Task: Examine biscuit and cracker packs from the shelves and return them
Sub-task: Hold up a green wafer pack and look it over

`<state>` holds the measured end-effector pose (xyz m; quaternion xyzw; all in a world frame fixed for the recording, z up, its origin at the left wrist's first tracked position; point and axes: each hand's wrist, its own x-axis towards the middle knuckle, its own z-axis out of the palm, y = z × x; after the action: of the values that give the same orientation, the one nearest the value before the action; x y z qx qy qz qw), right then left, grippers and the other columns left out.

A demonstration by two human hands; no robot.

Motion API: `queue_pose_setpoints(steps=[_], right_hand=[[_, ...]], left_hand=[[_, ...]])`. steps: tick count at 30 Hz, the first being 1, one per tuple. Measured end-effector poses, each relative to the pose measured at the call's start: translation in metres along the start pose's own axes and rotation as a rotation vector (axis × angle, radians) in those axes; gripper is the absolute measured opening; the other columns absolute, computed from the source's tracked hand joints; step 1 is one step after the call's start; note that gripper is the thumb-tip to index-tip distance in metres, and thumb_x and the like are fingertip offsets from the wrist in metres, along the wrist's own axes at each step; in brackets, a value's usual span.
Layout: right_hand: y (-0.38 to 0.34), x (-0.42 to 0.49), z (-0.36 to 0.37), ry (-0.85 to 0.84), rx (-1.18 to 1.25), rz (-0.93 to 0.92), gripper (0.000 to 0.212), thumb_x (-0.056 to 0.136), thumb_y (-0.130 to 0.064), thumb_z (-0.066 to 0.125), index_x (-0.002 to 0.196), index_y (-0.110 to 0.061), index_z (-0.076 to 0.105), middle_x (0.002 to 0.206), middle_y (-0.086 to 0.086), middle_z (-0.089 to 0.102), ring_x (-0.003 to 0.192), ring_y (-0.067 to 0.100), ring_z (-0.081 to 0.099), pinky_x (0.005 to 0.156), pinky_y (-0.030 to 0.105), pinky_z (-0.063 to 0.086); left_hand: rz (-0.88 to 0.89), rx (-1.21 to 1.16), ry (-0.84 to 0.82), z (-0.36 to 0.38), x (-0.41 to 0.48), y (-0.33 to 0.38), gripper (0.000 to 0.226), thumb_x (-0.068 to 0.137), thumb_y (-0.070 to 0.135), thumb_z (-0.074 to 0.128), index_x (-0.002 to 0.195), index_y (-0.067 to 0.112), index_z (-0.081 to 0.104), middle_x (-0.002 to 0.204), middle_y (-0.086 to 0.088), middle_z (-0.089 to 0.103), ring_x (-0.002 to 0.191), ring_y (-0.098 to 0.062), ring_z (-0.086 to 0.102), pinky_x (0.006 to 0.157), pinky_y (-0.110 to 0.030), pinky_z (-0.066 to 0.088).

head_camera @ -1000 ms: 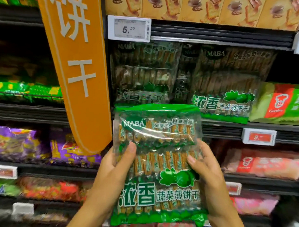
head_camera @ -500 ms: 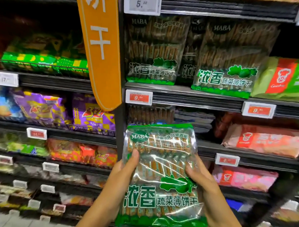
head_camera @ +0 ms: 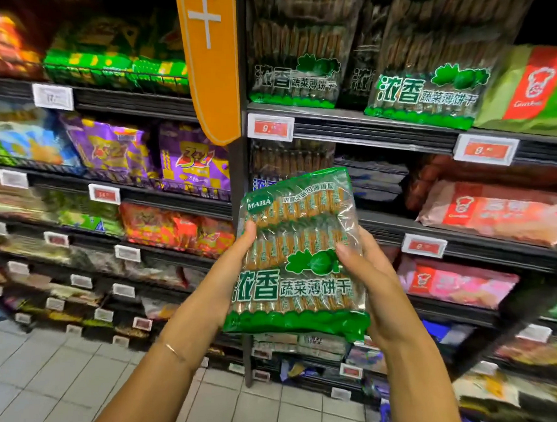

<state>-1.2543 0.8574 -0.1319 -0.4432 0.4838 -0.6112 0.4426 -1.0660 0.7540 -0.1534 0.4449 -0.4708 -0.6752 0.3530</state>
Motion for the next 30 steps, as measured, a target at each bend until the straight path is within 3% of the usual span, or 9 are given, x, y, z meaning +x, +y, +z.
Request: queue_pose_setpoints(steps=[2,4,8,10,14,18,23,26,30], right_hand=[[0.003,0.0,-0.002,0.0,0.046,0.013,0.049,0.073,-0.048,0.076,0.122,-0.047,0.07,0.123,-0.013,0.075,0.111,0.001,0.07,0.079,0.012,0.055],[0.007,0.002,-0.005,0.017,0.101,0.026,0.054,0.071,-0.047,0.078,0.125,-0.043,0.071,0.124,-0.01,0.075,0.113,0.005,0.07,0.089,0.023,0.057],[0.023,0.004,-0.013,0.062,0.241,0.045,0.065,0.074,-0.041,0.079,0.137,-0.035,0.065,0.137,-0.005,0.069,0.133,0.023,0.06,0.115,0.053,0.042],[0.03,0.004,-0.016,0.046,0.374,0.064,0.06,0.075,-0.032,0.083,0.133,-0.028,0.07,0.131,0.003,0.072,0.124,0.029,0.067,0.103,0.05,0.054],[0.041,0.003,-0.024,0.018,0.496,0.121,0.067,0.064,-0.033,0.092,0.127,-0.021,0.074,0.121,0.008,0.075,0.11,0.03,0.074,0.083,0.044,0.062],[0.057,-0.001,-0.037,0.058,0.503,0.172,0.053,0.073,-0.014,0.075,0.125,-0.02,0.074,0.116,0.009,0.077,0.102,0.028,0.076,0.076,0.042,0.063],[0.064,-0.007,-0.038,0.096,0.369,0.231,0.058,0.077,-0.02,0.075,0.133,-0.013,0.066,0.134,0.006,0.07,0.129,0.022,0.062,0.113,0.049,0.043],[0.063,-0.013,-0.033,0.158,0.126,0.243,0.061,0.074,-0.038,0.081,0.131,-0.024,0.065,0.126,-0.015,0.073,0.12,0.0,0.064,0.109,0.037,0.04],[0.06,-0.024,-0.036,0.147,0.031,0.219,0.085,0.069,-0.043,0.083,0.147,-0.032,0.052,0.146,-0.008,0.059,0.129,0.01,0.059,0.113,0.039,0.044]], left_hand=[[-0.035,-0.009,-0.007,0.002,0.002,0.008,0.1,0.067,0.094,0.062,0.151,0.042,0.05,0.158,0.009,0.05,0.146,-0.018,0.047,0.12,-0.047,0.035],[-0.018,-0.126,-0.023,0.002,0.005,0.01,0.072,0.082,0.079,0.062,0.139,0.035,0.066,0.134,0.004,0.072,0.121,-0.017,0.07,0.092,-0.039,0.06],[0.095,-0.219,-0.096,-0.003,-0.002,0.015,0.033,0.095,0.058,0.06,0.115,0.041,0.08,0.119,0.011,0.078,0.107,-0.01,0.075,0.078,-0.032,0.064],[0.128,-0.202,-0.17,-0.004,-0.007,0.012,0.03,0.089,0.053,0.066,0.108,0.038,0.083,0.116,0.01,0.078,0.103,-0.007,0.075,0.072,-0.024,0.062],[0.112,-0.224,-0.203,0.001,-0.009,0.006,0.027,0.09,0.04,0.067,0.106,0.028,0.084,0.117,-0.003,0.079,0.108,-0.022,0.076,0.089,-0.041,0.062],[0.161,-0.191,-0.199,0.005,-0.016,0.001,0.025,0.09,0.036,0.065,0.09,0.024,0.087,0.095,0.001,0.082,0.086,-0.012,0.079,0.066,-0.025,0.062],[0.234,-0.026,-0.137,0.001,-0.023,-0.008,0.051,0.083,0.056,0.064,0.125,0.029,0.076,0.131,0.012,0.072,0.113,-0.001,0.069,0.098,-0.027,0.051],[0.197,-0.071,-0.176,0.001,-0.022,-0.02,0.079,0.08,0.063,0.059,0.151,0.03,0.051,0.142,0.025,0.057,0.107,0.021,0.057,0.081,-0.003,0.049],[-0.005,-0.186,-0.215,-0.002,-0.025,-0.032,0.067,0.087,0.057,0.06,0.145,0.025,0.06,0.143,-0.001,0.066,0.133,-0.021,0.062,0.113,-0.049,0.046]])
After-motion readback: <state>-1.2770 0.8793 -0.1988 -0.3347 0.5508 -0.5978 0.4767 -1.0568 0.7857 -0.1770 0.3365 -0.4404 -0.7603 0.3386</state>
